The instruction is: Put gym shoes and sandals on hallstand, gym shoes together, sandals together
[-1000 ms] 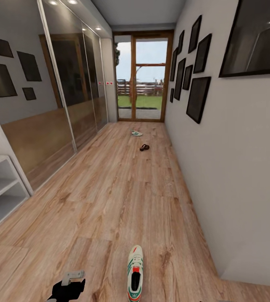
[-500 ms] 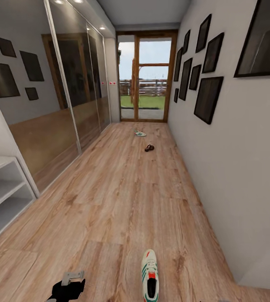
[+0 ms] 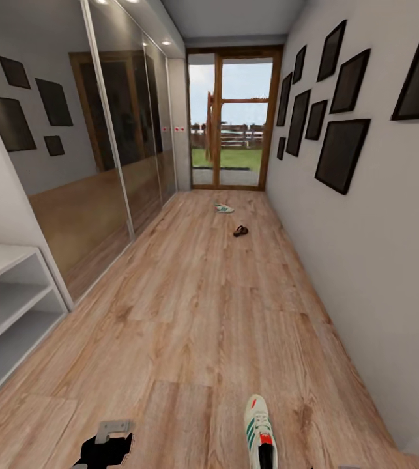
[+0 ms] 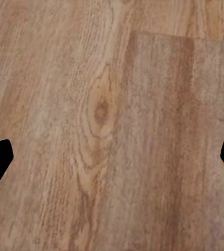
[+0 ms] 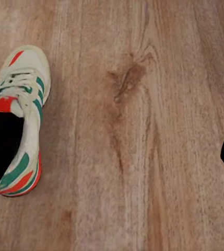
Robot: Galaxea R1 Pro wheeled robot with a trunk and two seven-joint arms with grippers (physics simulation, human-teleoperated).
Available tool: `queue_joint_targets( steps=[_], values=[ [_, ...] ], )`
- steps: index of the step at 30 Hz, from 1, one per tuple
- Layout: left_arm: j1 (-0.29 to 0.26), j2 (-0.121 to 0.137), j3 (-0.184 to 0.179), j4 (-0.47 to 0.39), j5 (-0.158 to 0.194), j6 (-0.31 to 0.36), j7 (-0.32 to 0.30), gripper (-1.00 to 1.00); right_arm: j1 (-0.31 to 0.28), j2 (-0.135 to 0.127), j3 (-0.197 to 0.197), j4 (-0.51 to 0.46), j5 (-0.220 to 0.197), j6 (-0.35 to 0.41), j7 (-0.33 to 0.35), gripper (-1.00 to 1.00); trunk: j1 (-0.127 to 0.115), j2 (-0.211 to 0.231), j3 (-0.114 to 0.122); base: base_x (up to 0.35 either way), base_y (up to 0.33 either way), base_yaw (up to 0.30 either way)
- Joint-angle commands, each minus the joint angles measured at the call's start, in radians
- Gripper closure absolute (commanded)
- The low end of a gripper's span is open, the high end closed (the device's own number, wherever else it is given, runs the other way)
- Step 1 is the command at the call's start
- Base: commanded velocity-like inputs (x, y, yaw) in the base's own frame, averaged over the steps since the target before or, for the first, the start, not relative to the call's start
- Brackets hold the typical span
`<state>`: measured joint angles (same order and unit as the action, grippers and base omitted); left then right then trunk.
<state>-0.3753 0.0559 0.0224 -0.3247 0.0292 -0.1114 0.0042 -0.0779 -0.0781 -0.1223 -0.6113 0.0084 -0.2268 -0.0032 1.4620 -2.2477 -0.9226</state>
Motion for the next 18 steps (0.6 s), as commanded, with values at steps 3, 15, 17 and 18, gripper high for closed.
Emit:
queue_joint_targets(
  steps=[3, 15, 17, 18],
  values=[
    [-0.001, 0.000, -0.003, 0.000, 0.002, -0.003, 0.000, -1.00, 0.000, -0.035, -0.041, -0.019, -0.002, -0.001, -0.002, -1.00, 0.000, 0.000, -0.001, 0.036, 0.134, 0.000],
    [-0.031, 0.020, -0.003, -0.096, -0.002, 0.012, -0.002, -1.00, -0.014, -0.090, -0.057, -0.433, 0.003, 0.111, -0.001, -1.00, 0.000, 0.000, -0.001, 0.003, 0.011, 0.000],
    [-0.054, 0.027, -0.003, -0.138, -0.002, 0.024, -0.005, -1.00, -0.038, -0.092, -0.057, -0.518, 0.003, 0.191, -0.001, -1.00, 0.000, 0.000, -0.001, 0.000, 0.001, 0.000],
    [-0.069, 0.029, -0.003, -0.151, -0.002, 0.035, -0.006, -1.00, -0.051, -0.093, -0.057, -0.547, 0.003, 0.223, 0.000, -1.00, 0.000, 0.000, -0.001, 0.000, 0.000, 0.000]
  ],
)
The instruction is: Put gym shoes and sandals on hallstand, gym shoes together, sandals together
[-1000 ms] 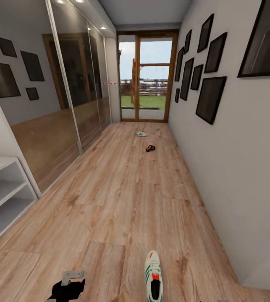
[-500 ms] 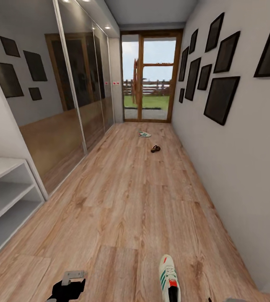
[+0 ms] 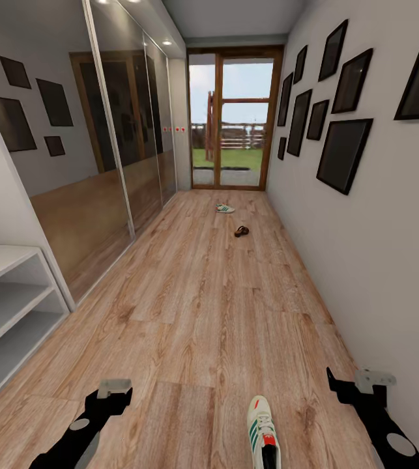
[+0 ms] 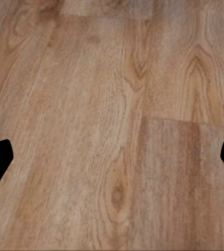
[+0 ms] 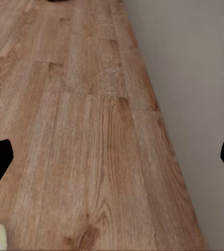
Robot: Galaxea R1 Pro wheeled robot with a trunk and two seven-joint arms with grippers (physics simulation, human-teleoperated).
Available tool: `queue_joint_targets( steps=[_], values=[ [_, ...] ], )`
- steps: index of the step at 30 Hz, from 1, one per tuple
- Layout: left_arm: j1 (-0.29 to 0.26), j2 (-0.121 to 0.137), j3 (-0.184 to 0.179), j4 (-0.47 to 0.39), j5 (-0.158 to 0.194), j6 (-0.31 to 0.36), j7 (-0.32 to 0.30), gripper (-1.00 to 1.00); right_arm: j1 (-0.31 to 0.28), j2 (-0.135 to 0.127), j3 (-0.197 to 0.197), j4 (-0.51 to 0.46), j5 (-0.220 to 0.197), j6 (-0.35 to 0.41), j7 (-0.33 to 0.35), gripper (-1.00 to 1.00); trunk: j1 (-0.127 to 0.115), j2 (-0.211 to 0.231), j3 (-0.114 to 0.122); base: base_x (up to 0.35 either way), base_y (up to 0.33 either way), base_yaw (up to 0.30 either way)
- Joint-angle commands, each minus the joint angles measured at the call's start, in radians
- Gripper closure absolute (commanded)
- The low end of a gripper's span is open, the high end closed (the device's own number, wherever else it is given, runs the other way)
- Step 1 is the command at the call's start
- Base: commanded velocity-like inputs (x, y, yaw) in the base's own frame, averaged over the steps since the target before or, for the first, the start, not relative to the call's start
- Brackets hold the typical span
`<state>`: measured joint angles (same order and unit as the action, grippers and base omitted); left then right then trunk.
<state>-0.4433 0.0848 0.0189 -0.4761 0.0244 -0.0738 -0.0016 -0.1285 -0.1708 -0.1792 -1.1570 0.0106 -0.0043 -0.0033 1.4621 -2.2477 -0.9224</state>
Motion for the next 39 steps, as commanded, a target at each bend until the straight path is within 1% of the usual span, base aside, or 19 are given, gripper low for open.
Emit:
queue_joint_targets(
  steps=[1, 2, 3, 4, 5, 7, 8, 11, 20, 25, 29, 39],
  values=[
    [-0.001, 0.000, 0.001, 0.000, 0.003, -0.003, 0.000, -1.00, -0.001, 0.000, 0.000, -0.001, 0.001, 0.001, 0.000, -1.00, 0.000, 0.000, -0.001, 0.000, 0.000, 0.000],
    [-0.020, 0.002, 0.001, -0.008, 0.002, 0.015, -0.001, -1.00, -0.015, 0.000, 0.000, -0.023, 0.001, 0.025, 0.000, -1.00, 0.000, 0.000, -0.001, 0.000, 0.000, 0.000],
    [-0.020, 0.002, 0.001, -0.008, 0.002, 0.015, -0.001, -1.00, -0.015, 0.000, 0.000, -0.023, 0.001, 0.025, 0.000, -1.00, 0.000, 0.000, -0.001, 0.000, 0.000, 0.000],
    [-0.041, 0.002, 0.001, -0.013, 0.002, 0.038, -0.002, -1.00, -0.031, -0.001, 0.000, -0.039, 0.001, 0.043, 0.000, -1.00, 0.000, 0.000, -0.001, 0.000, 0.000, 0.000],
    [-0.041, 0.002, 0.001, -0.013, 0.002, 0.038, -0.002, -1.00, -0.031, -0.001, 0.000, -0.039, 0.001, 0.043, 0.000, -1.00, 0.000, 0.000, -0.001, 0.000, 0.000, 0.000],
    [-0.071, 0.003, 0.001, -0.017, 0.003, 0.076, -0.004, -1.00, -0.058, -0.001, 0.000, -0.051, 0.001, 0.060, 0.002, -1.00, 0.000, 0.000, -0.001, 0.000, 0.000, 0.000],
    [-0.096, 0.004, 0.001, -0.018, 0.003, 0.111, -0.005, -1.00, -0.087, -0.001, 0.000, -0.057, 0.000, 0.070, 0.003, -1.00, 0.000, 0.000, -0.001, 0.000, 0.000, 0.000],
    [-0.115, 0.004, 0.001, -0.020, 0.004, 0.137, -0.006, -1.00, -0.119, 0.003, 0.002, -0.062, -0.003, 0.083, 0.006, -1.00, 0.000, 0.000, -0.001, 0.000, 0.000, 0.000],
    [-0.117, 0.004, -0.002, -0.021, 0.005, 0.142, -0.007, -1.00, -0.134, 0.012, 0.009, -0.046, -0.006, 0.089, 0.009, -1.00, 0.000, 0.000, -0.001, 0.000, 0.000, 0.000],
    [-0.117, 0.004, -0.002, -0.021, 0.006, 0.142, -0.007, -1.00, -0.135, 0.015, 0.011, -0.014, -0.006, 0.090, 0.010, -1.00, 0.000, 0.000, -0.001, -0.063, 0.000, 0.000],
    [-0.117, 0.003, -0.002, -0.021, 0.005, 0.141, -0.008, -1.00, -0.135, 0.023, 0.012, 0.025, -0.005, 0.088, 0.010, -1.00, 0.000, 0.000, -0.001, -0.220, 0.000, 0.000],
    [-0.117, 0.003, -0.003, -0.021, 0.005, 0.141, -0.008, -1.00, -0.135, 0.033, 0.030, 0.067, -0.005, 0.083, 0.010, -1.00, 0.000, 0.000, -0.001, -0.300, 0.001, 0.000]
  ],
)
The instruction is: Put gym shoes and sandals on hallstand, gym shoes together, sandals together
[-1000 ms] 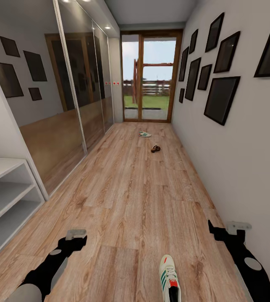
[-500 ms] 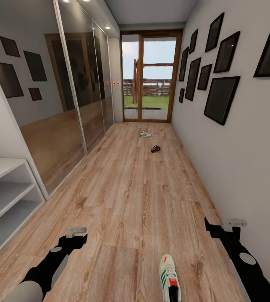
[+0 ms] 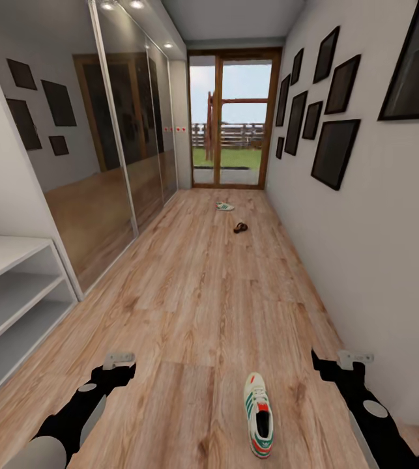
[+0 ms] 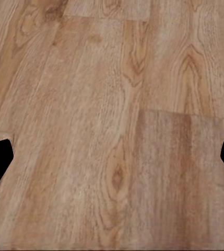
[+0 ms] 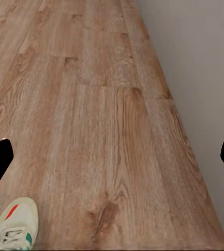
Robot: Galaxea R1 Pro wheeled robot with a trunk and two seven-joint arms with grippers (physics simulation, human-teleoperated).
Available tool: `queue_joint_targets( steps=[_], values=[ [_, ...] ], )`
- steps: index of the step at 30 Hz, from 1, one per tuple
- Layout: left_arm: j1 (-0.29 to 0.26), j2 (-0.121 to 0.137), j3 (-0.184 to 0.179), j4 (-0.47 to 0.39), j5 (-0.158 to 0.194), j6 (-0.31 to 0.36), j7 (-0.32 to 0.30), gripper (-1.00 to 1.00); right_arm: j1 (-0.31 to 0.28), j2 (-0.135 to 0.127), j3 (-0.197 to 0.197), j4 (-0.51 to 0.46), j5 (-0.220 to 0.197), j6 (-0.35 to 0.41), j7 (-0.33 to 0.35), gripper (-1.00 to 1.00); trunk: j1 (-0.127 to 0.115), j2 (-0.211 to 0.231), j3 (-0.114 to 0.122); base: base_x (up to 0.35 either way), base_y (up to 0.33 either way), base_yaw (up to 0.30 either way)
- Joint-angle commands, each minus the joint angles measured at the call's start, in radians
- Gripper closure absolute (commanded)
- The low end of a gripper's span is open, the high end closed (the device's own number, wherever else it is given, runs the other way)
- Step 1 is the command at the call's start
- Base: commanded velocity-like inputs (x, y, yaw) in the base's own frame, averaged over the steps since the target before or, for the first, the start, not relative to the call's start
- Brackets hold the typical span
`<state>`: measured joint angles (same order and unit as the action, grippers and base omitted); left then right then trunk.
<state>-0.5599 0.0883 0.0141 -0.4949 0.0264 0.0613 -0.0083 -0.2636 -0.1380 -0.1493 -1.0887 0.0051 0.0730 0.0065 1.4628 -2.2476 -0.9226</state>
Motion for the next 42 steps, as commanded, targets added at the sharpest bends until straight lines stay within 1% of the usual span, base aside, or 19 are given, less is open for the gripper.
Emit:
queue_joint_targets(
  steps=[1, 9, 10, 14, 22, 27, 42],
  values=[
    [0.000, 0.000, 0.001, -0.002, 0.003, 0.006, -0.001, -1.00, 0.000, 0.000, 0.001, 0.000, 0.001, 0.005, 0.000, -1.00, -0.001, 0.000, -0.001, -0.329, 0.026, 0.000],
    [0.000, -0.001, 0.001, -0.002, 0.001, 0.006, -0.001, -1.00, 0.000, 0.003, 0.012, 0.002, 0.000, 0.008, 0.000, -1.00, -0.001, 0.000, -0.001, -0.333, 0.068, 0.000],
    [0.000, -0.001, 0.001, -0.002, 0.001, 0.006, -0.001, -1.00, 0.000, 0.004, 0.022, 0.002, 0.000, 0.009, -0.001, -1.00, -0.001, 0.000, -0.001, -0.335, 0.089, 0.000],
    [0.000, 0.000, 0.001, -0.002, 0.001, 0.007, 0.000, -1.00, 0.000, 0.003, 0.042, 0.003, 0.000, 0.008, -0.002, -1.00, -0.001, 0.000, -0.001, -0.334, 0.107, 0.000],
    [0.000, 0.001, 0.002, -0.001, 0.001, 0.009, 0.001, -1.00, 0.000, 0.003, 0.046, 0.001, 0.000, 0.010, -0.002, -1.00, -0.001, 0.000, -0.001, -0.275, 0.193, 0.000],
    [0.001, 0.000, 0.001, -0.002, 0.001, 0.008, 0.001, -1.00, 0.000, 0.003, 0.045, 0.003, -0.001, 0.011, -0.002, -1.00, -0.001, 0.000, -0.001, -0.061, 0.229, 0.000],
    [0.001, -0.001, 0.001, -0.004, 0.003, 0.008, 0.000, -1.00, 0.000, 0.003, 0.045, 0.004, -0.002, 0.010, -0.005, -1.00, -0.001, 0.000, -0.002, -0.003, 0.018, 0.000]
  ],
)
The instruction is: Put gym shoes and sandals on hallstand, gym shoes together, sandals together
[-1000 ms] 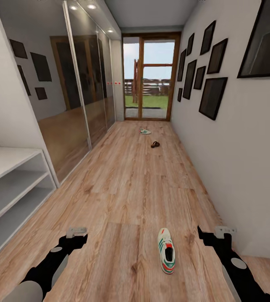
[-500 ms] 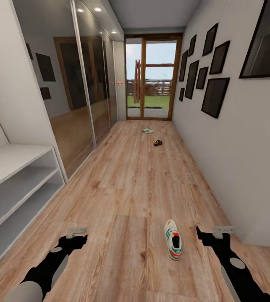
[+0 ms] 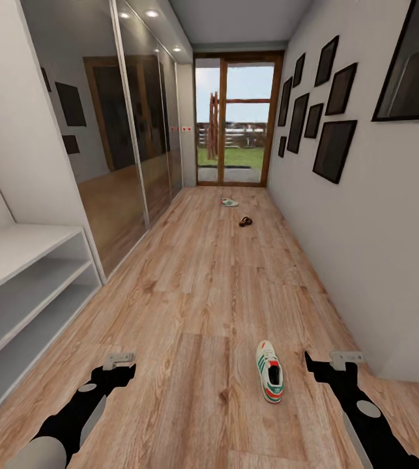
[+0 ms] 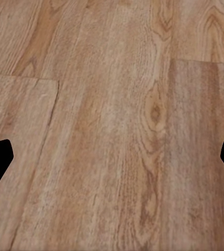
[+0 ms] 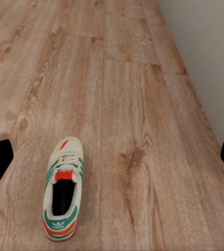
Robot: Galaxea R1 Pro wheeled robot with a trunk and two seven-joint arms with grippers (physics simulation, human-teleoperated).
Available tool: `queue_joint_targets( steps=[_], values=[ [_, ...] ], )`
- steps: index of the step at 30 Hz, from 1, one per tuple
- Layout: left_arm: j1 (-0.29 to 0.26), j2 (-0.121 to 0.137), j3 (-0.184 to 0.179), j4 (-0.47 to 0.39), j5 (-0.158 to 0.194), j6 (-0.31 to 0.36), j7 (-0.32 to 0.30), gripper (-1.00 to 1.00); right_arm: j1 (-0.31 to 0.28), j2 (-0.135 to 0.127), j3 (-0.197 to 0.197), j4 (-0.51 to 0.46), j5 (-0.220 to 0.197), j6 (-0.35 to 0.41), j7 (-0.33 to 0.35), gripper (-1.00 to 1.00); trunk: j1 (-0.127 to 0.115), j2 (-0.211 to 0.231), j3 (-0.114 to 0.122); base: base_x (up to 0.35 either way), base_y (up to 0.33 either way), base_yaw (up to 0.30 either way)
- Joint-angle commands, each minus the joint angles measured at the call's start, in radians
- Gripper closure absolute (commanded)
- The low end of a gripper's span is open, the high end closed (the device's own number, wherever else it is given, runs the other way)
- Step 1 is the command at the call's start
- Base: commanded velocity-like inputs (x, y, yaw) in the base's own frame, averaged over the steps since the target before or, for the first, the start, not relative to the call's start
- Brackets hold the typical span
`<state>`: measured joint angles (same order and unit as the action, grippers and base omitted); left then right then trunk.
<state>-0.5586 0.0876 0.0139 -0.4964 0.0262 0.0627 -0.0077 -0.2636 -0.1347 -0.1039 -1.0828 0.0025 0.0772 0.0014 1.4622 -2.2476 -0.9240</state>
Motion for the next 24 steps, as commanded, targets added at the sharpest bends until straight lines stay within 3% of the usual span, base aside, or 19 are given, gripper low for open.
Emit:
queue_joint_targets(
  steps=[1, 16, 24],
  values=[
    [0.000, 0.000, 0.001, -0.002, 0.003, 0.006, -0.001, -1.00, 0.000, 0.000, 0.000, -0.002, 0.000, 0.006, 0.000, -1.00, 0.004, -0.007, -0.005, 0.000, 0.000, 0.000],
    [-0.002, -0.001, 0.001, -0.002, 0.002, 0.002, 0.000, -1.00, 0.000, 0.000, -0.001, -0.002, 0.000, 0.006, 0.000, -1.00, 0.061, -0.112, -0.070, 0.000, 0.000, 0.000],
    [-0.011, -0.008, 0.001, -0.005, -0.032, -0.010, -0.001, -1.00, 0.000, 0.000, -0.002, -0.002, 0.001, 0.006, 0.000, -1.00, 0.092, -0.168, -0.106, 0.000, 0.000, 0.037]
  ],
)
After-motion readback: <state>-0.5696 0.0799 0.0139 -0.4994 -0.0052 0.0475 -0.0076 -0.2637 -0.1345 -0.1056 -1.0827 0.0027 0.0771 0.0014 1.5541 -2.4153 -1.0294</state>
